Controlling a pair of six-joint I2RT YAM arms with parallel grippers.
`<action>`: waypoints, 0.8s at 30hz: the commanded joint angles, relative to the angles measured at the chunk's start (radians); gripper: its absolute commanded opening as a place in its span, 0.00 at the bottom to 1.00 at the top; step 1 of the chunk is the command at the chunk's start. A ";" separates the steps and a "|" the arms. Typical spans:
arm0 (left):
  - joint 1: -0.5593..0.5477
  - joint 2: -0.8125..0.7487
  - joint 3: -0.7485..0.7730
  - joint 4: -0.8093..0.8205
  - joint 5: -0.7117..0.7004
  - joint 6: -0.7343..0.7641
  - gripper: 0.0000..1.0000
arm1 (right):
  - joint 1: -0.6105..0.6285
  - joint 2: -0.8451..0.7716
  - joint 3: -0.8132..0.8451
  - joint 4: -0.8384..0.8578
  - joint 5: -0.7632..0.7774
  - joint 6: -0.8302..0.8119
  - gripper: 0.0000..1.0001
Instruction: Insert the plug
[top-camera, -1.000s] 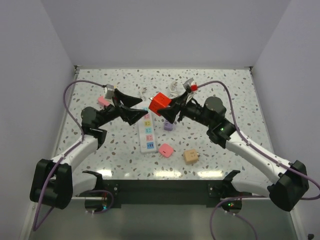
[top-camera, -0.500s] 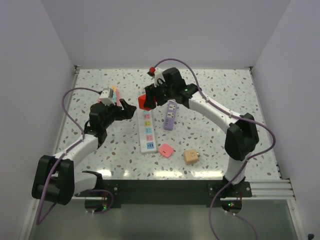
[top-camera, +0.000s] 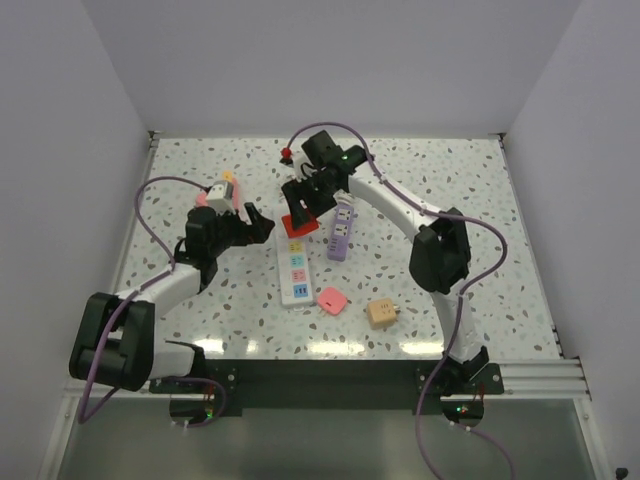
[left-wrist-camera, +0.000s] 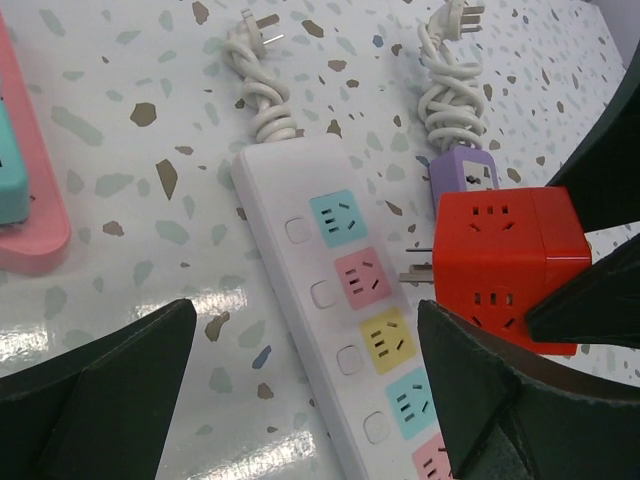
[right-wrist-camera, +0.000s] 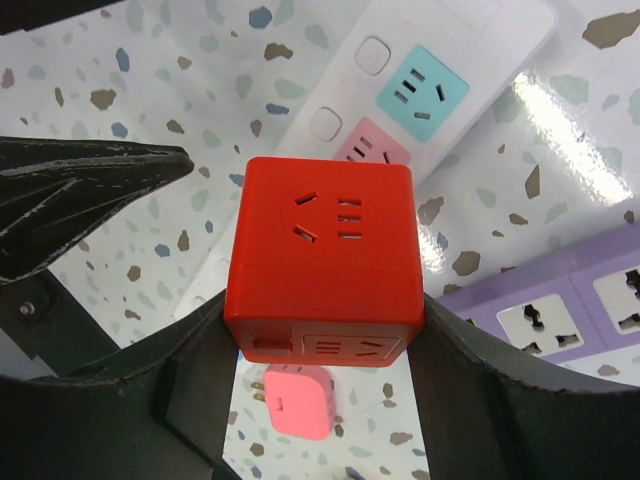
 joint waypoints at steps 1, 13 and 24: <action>0.007 0.001 0.029 0.045 0.048 0.029 0.98 | -0.002 0.047 0.133 -0.152 0.002 -0.043 0.00; 0.007 0.095 0.046 0.097 0.113 0.032 0.97 | -0.008 0.219 0.389 -0.269 0.014 -0.049 0.00; -0.002 0.254 0.119 0.175 0.078 0.023 0.95 | -0.037 0.232 0.400 -0.260 -0.003 -0.052 0.00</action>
